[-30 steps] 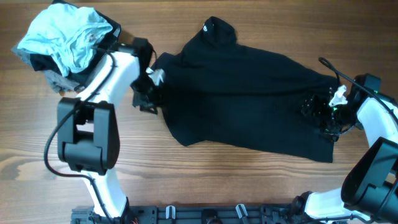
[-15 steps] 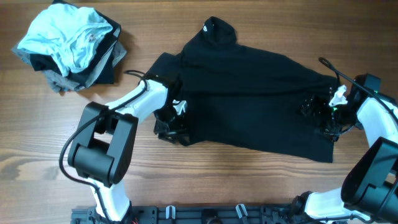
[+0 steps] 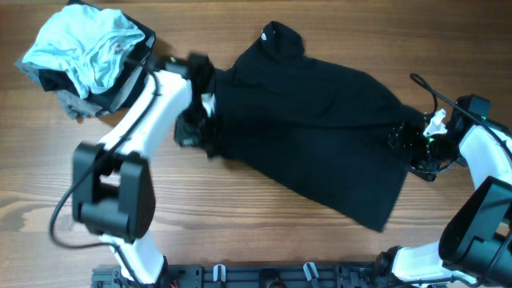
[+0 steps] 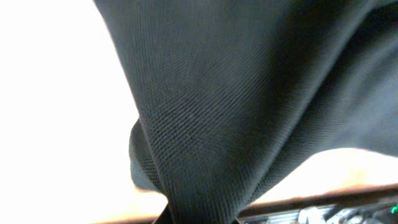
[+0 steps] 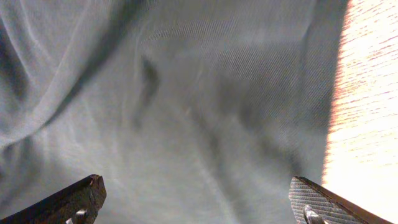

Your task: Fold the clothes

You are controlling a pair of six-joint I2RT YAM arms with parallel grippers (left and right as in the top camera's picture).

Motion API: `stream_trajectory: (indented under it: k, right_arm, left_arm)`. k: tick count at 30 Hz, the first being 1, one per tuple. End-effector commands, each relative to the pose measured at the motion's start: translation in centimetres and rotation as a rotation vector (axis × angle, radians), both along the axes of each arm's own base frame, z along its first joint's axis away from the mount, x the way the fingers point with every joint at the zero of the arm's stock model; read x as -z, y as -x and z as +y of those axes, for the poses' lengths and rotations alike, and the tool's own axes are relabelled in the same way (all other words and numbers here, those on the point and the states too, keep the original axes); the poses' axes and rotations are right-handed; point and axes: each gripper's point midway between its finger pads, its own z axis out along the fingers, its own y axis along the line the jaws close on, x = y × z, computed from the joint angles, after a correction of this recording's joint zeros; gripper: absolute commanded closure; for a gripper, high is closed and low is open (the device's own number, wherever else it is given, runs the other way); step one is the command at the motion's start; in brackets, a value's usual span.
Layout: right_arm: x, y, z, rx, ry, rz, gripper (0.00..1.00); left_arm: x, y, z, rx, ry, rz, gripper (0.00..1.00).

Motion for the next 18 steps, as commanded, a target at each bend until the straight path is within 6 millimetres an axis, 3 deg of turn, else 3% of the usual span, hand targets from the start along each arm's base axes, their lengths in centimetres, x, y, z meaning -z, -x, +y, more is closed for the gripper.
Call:
stream_trajectory:
  k: [1, 5, 9, 13, 15, 16, 18]
  right_arm:
    - [-0.1, 0.1, -0.1, 0.001, 0.012, 0.009, 0.0]
    - [0.6, 1.9, -1.5, 0.104, 0.09, 0.131, 0.0]
    - [0.6, 3.5, -0.8, 0.107, 0.063, 0.198, 0.0]
    - [2.1, 5.6, -1.9, 0.197, 0.15, 0.296, 0.0]
    - [3.1, 6.4, -2.5, 0.25, 0.196, 0.322, 0.0]
    - [3.6, 6.5, -2.1, 0.25, 0.177, 0.316, 0.0]
    - [4.1, 6.2, -0.8, 0.222, 0.107, 0.28, 0.02]
  left_arm:
    - [-4.6, -3.6, 0.8, 0.028, -0.053, -0.239, 0.82]
    - [-4.3, -5.1, 0.9, 0.027, -0.074, -0.291, 0.88]
    - [-4.4, -6.1, 1.1, 0.024, -0.092, -0.332, 0.9]
    - [-4.0, -4.7, 0.9, 0.037, -0.089, -0.28, 0.65]
    - [-3.4, -3.7, 0.6, 0.05, -0.083, -0.242, 0.57]
    - [-2.8, -3.0, 0.4, 0.06, -0.086, -0.221, 0.5]
    - [-1.5, -1.8, 0.3, 0.076, -0.097, -0.18, 0.45]
